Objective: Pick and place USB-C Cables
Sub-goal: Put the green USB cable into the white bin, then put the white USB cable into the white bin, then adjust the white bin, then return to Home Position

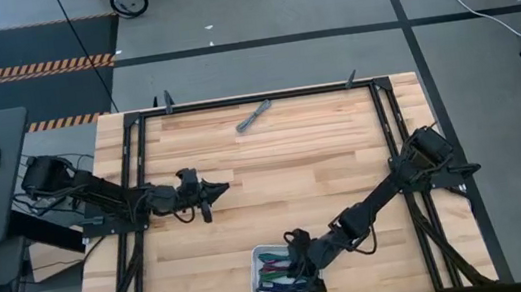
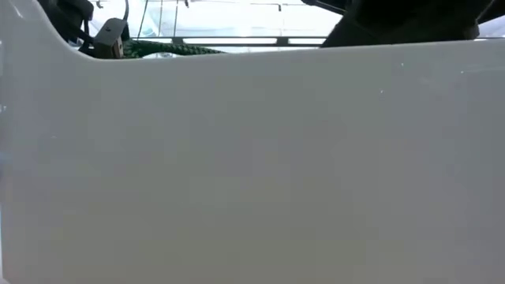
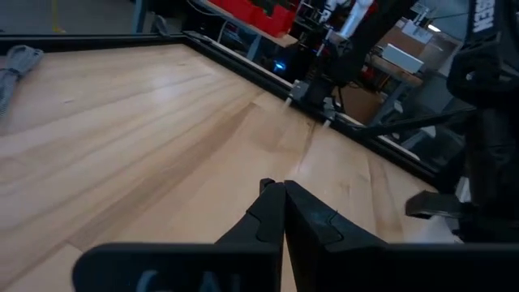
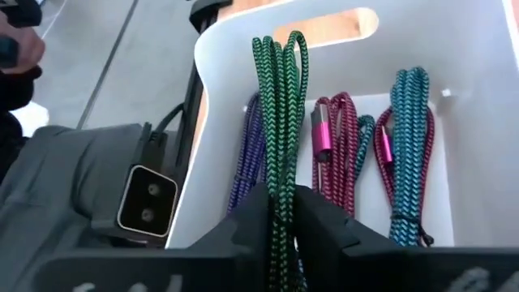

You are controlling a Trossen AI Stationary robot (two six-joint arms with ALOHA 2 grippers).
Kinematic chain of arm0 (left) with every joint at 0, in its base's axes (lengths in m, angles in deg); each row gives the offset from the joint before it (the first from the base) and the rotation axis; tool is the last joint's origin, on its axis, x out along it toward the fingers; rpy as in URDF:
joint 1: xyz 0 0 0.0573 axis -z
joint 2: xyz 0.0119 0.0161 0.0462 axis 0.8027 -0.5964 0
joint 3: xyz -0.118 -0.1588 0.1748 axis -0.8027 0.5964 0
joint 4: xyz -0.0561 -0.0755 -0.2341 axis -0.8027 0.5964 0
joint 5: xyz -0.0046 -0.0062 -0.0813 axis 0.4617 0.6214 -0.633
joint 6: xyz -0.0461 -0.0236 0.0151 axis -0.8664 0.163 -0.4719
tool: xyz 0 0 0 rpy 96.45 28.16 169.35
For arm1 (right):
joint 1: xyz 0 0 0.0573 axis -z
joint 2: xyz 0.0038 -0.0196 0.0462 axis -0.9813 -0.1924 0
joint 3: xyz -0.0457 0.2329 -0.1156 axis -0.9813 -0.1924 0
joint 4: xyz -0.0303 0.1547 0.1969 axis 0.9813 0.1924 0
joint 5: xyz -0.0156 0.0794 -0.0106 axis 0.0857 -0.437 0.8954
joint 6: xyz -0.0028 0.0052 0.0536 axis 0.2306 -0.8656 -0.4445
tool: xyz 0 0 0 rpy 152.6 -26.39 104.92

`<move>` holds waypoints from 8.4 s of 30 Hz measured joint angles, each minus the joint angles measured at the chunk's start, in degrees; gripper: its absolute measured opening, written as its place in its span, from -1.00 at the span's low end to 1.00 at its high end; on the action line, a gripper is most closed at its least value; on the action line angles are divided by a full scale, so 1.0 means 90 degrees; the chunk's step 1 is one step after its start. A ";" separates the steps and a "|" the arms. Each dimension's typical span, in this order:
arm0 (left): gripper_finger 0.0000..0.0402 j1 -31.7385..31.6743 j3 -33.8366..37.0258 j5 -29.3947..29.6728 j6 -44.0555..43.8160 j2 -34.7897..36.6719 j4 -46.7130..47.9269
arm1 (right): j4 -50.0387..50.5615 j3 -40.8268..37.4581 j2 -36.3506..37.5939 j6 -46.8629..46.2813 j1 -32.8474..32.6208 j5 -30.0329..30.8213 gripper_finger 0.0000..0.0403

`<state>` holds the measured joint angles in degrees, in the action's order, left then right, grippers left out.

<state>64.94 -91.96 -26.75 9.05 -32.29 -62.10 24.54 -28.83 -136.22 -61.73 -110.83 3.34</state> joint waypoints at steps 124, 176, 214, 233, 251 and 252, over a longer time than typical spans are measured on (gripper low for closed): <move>-0.87 0.2356 -0.5622 -0.1785 0.2223 -0.2729 0.6881 | -0.4473 -0.6152 0.3298 0.0720 0.0833 0.3648 -0.48; -0.36 0.2999 -0.5438 -0.1659 -0.1565 -0.2818 0.7012 | -0.1150 -0.3251 0.2857 -0.0585 -0.1353 0.0402 -0.64; -0.42 0.2939 -0.5438 -0.0735 -0.1050 -0.2851 0.7460 | -0.0811 -0.2611 0.1703 0.0147 -0.0352 0.0140 -0.77; -0.52 0.3286 -0.5247 0.0544 -0.1340 -0.1432 0.9705 | 0.1768 -0.3860 0.4532 -0.0131 -0.0877 0.1228 -0.87; -0.98 -0.0244 0.0069 -0.1012 0.1416 0.3301 0.3202 | 0.0236 -0.6630 0.9784 0.1871 0.1315 0.0683 -0.99; -0.97 -0.0435 0.0167 -0.1193 0.1442 0.3488 0.3143 | 0.0234 -0.6631 0.9968 0.2037 0.1526 0.0527 -0.99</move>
<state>61.02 -90.46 -37.49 22.02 -0.89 -33.82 26.64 -88.51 -46.51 -43.40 -97.10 8.08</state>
